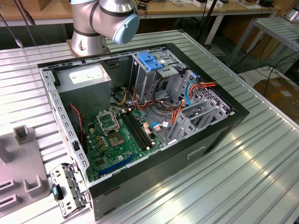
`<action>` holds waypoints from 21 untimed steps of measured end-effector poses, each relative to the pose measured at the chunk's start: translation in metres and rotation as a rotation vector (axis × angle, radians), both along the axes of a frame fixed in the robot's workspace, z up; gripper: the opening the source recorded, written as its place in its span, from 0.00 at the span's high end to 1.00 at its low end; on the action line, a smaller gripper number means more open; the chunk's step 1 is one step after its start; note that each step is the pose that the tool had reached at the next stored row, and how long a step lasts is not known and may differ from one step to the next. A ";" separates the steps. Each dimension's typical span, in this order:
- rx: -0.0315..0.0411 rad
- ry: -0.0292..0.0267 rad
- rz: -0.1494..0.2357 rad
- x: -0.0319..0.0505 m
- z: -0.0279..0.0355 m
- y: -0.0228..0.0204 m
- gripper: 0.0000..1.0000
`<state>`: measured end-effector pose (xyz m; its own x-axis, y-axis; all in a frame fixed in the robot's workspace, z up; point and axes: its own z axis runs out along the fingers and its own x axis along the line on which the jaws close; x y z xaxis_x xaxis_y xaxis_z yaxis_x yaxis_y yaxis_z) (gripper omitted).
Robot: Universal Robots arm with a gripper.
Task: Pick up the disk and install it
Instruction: 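Pick up the disk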
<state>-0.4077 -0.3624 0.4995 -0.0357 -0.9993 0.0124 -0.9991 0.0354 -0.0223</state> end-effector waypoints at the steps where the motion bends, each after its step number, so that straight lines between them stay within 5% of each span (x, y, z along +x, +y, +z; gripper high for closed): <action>1: 0.0001 -0.0001 0.000 0.0010 0.0000 0.0000 0.63; 21: 0.0000 0.0000 0.000 0.0176 0.0000 0.0000 0.63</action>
<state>-0.3901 -0.3625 0.4995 -0.0357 -0.9993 0.0123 -0.9991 0.0354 -0.0223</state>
